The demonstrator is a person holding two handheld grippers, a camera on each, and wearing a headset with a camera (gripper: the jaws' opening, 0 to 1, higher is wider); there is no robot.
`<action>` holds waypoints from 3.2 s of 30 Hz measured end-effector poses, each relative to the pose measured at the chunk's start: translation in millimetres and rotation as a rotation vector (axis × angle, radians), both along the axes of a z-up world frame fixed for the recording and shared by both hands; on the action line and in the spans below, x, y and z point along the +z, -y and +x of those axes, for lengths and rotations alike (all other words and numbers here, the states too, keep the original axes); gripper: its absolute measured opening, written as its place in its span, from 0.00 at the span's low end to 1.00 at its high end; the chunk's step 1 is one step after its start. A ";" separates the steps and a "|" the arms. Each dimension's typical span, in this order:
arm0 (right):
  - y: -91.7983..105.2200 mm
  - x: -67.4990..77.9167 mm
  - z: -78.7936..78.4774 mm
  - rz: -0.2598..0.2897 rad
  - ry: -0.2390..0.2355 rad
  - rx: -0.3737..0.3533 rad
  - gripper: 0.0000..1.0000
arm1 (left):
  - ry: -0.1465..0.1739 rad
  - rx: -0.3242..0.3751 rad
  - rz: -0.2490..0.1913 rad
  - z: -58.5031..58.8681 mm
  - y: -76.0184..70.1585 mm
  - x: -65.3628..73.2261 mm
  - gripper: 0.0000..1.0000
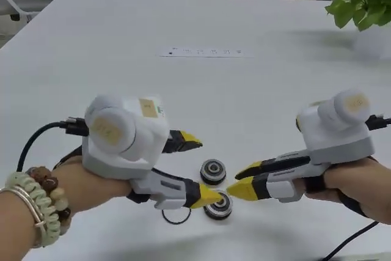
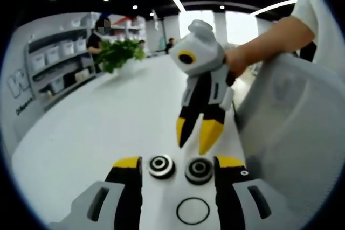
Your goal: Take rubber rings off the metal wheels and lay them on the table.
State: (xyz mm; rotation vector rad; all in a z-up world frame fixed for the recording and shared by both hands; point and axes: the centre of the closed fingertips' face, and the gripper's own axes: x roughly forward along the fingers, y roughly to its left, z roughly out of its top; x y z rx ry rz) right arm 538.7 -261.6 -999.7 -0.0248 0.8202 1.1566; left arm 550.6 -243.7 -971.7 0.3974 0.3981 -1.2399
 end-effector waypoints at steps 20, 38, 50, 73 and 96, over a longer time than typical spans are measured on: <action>-3.6 -25.7 -21.3 -0.139 0.099 0.218 0.26 | -0.014 -0.098 0.050 -26.0 17.3 -30.4 0.22; -6.5 -27.9 -18.0 -0.139 0.148 0.241 0.21 | -0.052 -0.043 0.004 -21.1 14.6 -36.1 0.15; -3.7 -28.1 -18.4 -0.159 0.173 0.262 0.16 | -0.067 -0.026 -0.009 -21.0 13.4 -35.3 0.15; -0.2 -27.7 -13.8 -0.179 0.192 0.250 0.00 | -0.076 -0.012 -0.012 -20.3 11.1 -34.6 0.14; -4.8 -26.4 -21.8 -0.222 0.172 0.267 0.09 | -0.074 -0.015 -0.019 -19.8 10.0 -34.8 0.15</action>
